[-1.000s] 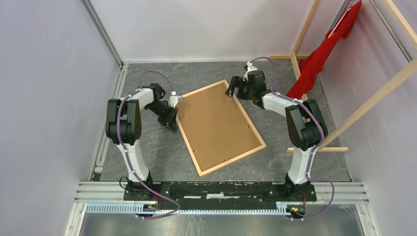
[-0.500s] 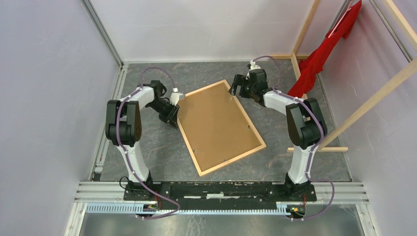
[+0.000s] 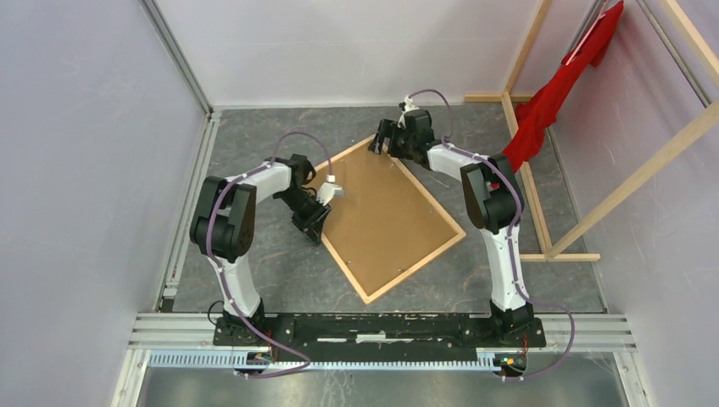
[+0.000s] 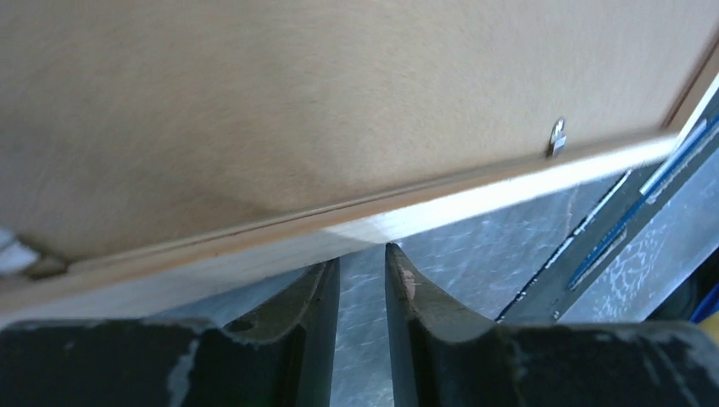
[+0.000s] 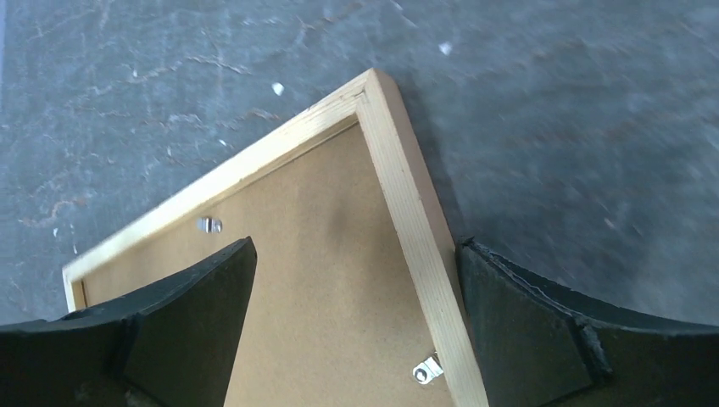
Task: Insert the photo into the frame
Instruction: Adjust the photo frame at the center of the board.
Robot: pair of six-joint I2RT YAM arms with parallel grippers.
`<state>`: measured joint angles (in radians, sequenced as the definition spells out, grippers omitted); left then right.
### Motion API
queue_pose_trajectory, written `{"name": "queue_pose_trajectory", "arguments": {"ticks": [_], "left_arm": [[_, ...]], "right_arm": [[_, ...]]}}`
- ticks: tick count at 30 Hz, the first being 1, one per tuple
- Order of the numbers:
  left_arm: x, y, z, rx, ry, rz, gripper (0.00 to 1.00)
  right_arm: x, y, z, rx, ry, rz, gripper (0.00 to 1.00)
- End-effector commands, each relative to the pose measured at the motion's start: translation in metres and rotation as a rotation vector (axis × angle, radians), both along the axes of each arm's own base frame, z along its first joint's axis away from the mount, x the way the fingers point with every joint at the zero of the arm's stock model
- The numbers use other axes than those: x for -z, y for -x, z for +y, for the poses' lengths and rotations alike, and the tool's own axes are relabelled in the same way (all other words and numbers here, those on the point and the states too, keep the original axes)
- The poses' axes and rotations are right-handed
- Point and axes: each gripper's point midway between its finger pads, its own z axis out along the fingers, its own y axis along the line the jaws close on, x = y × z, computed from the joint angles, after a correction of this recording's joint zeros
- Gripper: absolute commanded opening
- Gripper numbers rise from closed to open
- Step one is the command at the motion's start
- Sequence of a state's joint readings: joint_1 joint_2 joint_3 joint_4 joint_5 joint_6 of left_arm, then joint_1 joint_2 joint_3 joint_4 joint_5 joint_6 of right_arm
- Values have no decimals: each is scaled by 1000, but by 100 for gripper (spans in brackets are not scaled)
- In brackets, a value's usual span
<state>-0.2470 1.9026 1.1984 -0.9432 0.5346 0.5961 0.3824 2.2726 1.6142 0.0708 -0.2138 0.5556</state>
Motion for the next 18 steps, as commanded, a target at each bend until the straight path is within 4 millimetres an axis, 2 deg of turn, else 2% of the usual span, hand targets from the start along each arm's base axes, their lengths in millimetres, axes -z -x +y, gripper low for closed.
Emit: {"name": "queue_pose_trajectory", "arguments": {"ticks": [1, 4, 6, 8, 11, 15, 18], "left_arm": [[-1, 8, -45, 141, 69, -65, 36], [-1, 25, -65, 228, 77, -64, 42], [-5, 35, -73, 285, 82, -70, 51], [-11, 43, -74, 319, 87, -76, 66], [-17, 50, -67, 357, 80, -89, 78], [-25, 52, -52, 405, 30, -112, 84], [-41, 51, -45, 430, 14, -145, 86]], "right_arm": [[-17, 20, 81, -189, -134, 16, 93], [-24, 37, 123, -312, -191, 13, 93], [-26, 46, 137, -362, -191, 11, 93], [-26, 52, 138, -380, -199, 14, 93], [-24, 53, 132, -381, -168, 11, 94], [-24, 51, 122, -372, -141, 3, 95], [-25, 52, 123, -384, -148, 5, 95]]}}
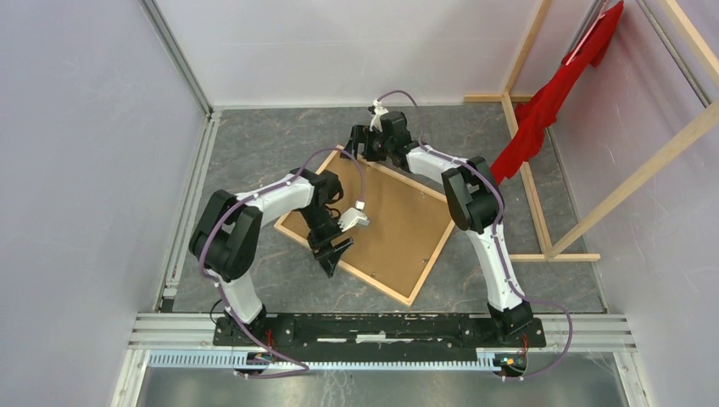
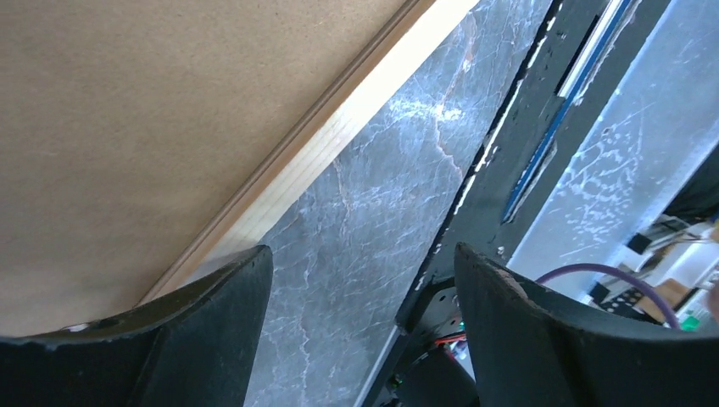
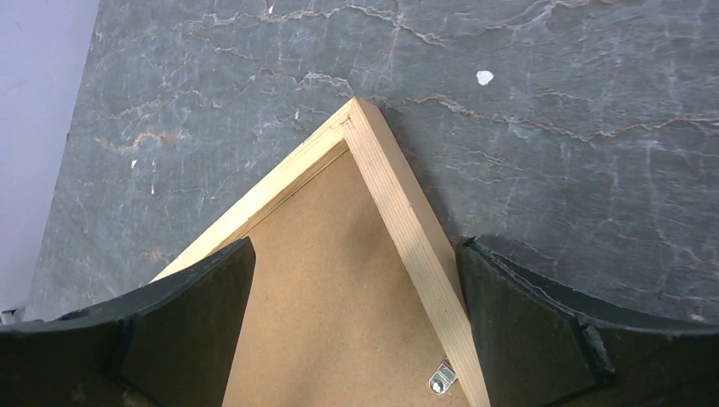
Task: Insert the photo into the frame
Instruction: Adjust the photo frame at the center of the board, then install the photo frame at the center of the board.
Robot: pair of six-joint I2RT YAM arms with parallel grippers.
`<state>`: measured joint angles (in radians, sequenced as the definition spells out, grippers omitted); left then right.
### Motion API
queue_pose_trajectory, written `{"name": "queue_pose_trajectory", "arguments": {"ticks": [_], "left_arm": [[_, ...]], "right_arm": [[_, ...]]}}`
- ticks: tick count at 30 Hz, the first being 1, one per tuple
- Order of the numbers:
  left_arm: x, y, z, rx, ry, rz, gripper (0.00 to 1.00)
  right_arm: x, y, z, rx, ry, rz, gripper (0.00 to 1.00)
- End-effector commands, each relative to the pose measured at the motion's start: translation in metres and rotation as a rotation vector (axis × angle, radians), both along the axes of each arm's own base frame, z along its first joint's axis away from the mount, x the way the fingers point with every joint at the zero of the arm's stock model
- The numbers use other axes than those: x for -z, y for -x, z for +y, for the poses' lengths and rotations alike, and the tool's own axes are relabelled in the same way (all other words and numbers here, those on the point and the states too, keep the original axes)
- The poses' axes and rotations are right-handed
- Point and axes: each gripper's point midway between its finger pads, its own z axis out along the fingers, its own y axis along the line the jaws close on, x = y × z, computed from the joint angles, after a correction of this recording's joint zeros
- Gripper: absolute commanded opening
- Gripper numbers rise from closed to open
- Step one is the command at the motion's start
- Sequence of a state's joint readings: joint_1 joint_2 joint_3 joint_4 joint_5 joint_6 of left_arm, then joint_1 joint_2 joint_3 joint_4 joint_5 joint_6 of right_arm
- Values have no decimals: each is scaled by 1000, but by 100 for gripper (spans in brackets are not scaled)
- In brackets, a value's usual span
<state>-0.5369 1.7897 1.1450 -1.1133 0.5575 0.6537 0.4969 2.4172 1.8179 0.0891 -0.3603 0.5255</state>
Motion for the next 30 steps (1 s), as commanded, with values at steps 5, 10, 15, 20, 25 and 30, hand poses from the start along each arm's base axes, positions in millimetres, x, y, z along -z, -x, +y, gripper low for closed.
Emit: {"name": "queue_pose_trajectory", "arguments": {"ticks": [5, 10, 15, 20, 25, 30], "left_arm": [[-59, -87, 21, 11, 75, -380, 85], [-93, -192, 88, -377, 84, -497, 71], [-61, -214, 129, -597, 174, -283, 60], [-32, -188, 114, -597, 254, -137, 60], [-12, -175, 110, -596, 266, -66, 56], [3, -174, 111, -599, 255, -46, 41]], "right_arm": [[-12, 52, 35, -175, -65, 94, 95], [-13, 66, 44, -208, -82, 106, 95], [-36, 55, 31, -122, -31, 30, 94], [-73, 46, -9, 85, 31, -91, 92], [-91, 60, -30, 191, 16, -115, 87], [-83, 107, 11, 80, -48, -68, 77]]}}
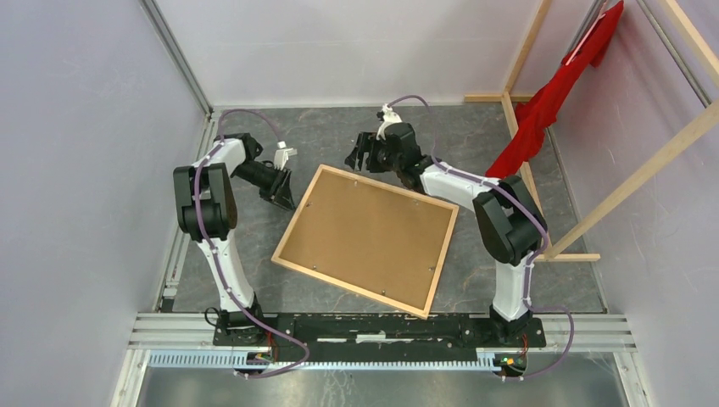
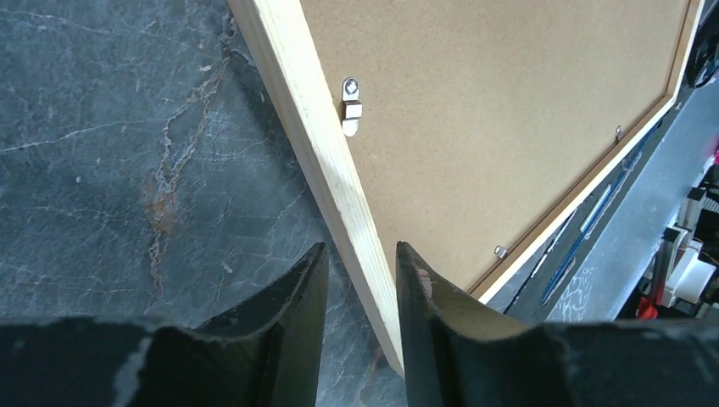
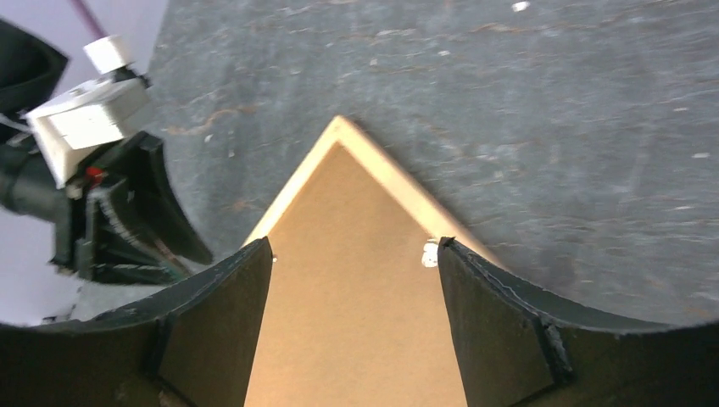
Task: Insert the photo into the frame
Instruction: Install the photo frame at the center of the board.
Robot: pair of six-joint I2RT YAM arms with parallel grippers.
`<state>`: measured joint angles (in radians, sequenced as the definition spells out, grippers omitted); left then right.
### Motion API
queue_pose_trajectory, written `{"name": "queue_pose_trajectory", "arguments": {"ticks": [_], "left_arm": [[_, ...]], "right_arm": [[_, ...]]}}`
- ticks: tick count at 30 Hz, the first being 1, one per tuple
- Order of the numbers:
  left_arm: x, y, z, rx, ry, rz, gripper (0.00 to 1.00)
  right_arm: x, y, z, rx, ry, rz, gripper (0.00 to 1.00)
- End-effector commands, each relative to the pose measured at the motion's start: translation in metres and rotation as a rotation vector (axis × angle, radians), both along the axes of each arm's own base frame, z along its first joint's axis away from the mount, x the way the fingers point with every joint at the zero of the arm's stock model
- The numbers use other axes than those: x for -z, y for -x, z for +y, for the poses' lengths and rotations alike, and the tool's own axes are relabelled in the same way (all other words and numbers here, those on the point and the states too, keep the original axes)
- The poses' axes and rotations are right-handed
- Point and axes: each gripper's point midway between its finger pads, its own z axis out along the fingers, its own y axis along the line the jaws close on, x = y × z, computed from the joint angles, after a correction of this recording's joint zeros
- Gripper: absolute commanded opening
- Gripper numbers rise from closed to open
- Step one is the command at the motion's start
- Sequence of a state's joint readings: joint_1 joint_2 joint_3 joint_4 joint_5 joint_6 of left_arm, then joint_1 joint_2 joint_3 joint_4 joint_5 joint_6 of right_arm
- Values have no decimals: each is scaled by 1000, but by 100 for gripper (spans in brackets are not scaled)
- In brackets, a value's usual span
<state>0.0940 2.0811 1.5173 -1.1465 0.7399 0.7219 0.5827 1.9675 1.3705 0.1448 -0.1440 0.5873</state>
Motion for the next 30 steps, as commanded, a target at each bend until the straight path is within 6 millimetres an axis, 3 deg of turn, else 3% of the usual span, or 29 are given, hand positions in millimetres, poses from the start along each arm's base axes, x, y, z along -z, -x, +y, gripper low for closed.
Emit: {"name": "queue_pose_trajectory", "arguments": {"ticks": [1, 7, 14, 22, 30], "left_arm": [[7, -4, -2, 6, 40, -15, 38], [20, -4, 2, -7, 4, -20, 29], [33, 2, 4, -4, -8, -3, 28], [43, 9, 3, 5, 0, 23, 20], [41, 11, 2, 7, 4, 17, 20]], "right_arm": [[-2, 41, 50, -90, -69, 8, 75], [20, 78, 96, -187, -92, 58, 63], [38, 92, 125, -235, -120, 110, 61], [56, 89, 143, -234, -155, 149, 60], [61, 88, 164, -255, -184, 175, 59]]}}
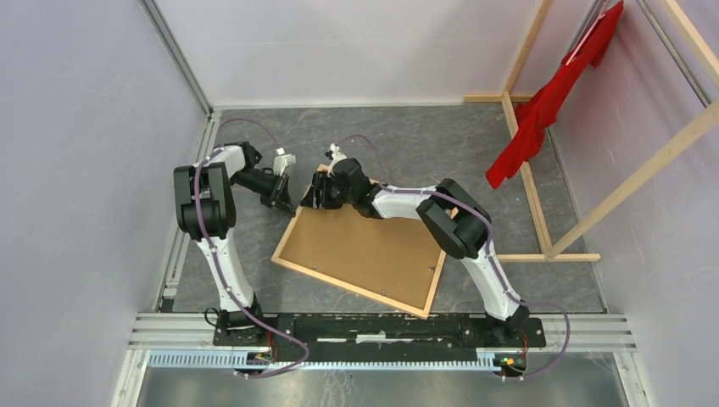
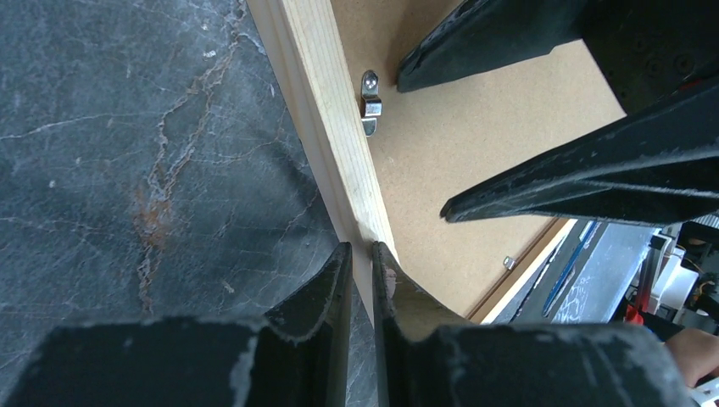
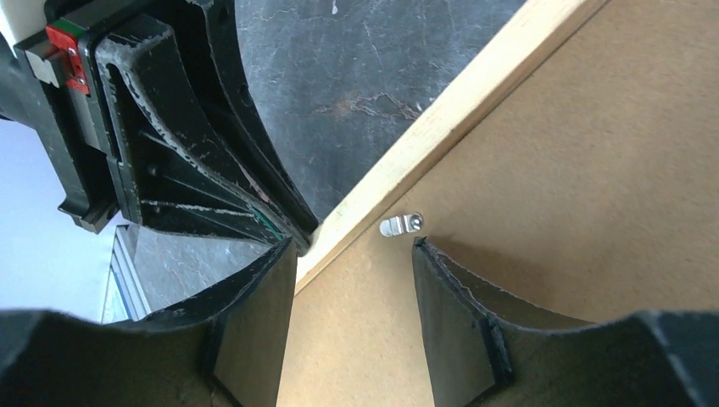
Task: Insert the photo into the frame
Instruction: Install the photo frame at the center of the board.
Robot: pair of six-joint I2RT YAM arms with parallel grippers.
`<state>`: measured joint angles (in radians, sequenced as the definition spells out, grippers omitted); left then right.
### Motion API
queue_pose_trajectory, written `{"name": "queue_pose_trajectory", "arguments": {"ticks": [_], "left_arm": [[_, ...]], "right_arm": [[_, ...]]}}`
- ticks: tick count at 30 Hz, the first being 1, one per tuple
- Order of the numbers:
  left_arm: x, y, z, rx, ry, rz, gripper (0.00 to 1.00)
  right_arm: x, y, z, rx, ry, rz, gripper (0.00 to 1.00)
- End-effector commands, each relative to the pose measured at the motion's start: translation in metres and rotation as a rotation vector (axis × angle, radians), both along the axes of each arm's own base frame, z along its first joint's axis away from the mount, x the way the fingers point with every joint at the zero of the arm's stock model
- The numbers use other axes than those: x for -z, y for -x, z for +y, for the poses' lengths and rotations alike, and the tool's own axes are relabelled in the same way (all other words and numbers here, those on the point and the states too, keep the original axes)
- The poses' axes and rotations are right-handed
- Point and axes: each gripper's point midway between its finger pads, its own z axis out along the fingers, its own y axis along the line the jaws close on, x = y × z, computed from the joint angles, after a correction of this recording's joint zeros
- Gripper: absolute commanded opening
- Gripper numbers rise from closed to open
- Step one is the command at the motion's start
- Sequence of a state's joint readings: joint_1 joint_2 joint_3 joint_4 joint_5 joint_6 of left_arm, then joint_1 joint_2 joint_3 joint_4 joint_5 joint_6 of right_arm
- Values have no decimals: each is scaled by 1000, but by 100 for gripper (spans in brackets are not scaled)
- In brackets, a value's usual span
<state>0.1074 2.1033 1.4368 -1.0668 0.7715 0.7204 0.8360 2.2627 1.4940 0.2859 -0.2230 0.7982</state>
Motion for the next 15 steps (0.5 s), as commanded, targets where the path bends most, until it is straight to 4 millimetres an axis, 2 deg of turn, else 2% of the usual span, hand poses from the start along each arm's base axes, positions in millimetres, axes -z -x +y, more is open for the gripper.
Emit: {"name": "queue_pose_trajectory", "arguments": {"ticks": [1, 15], "left_arm": [[19, 3, 3, 26, -30, -6, 20], [21, 6, 4, 30, -34, -9, 20]], "right_arm": [[-17, 1, 22, -22, -65, -16, 59], [-8, -2, 21, 0, -49, -8, 57]]}}
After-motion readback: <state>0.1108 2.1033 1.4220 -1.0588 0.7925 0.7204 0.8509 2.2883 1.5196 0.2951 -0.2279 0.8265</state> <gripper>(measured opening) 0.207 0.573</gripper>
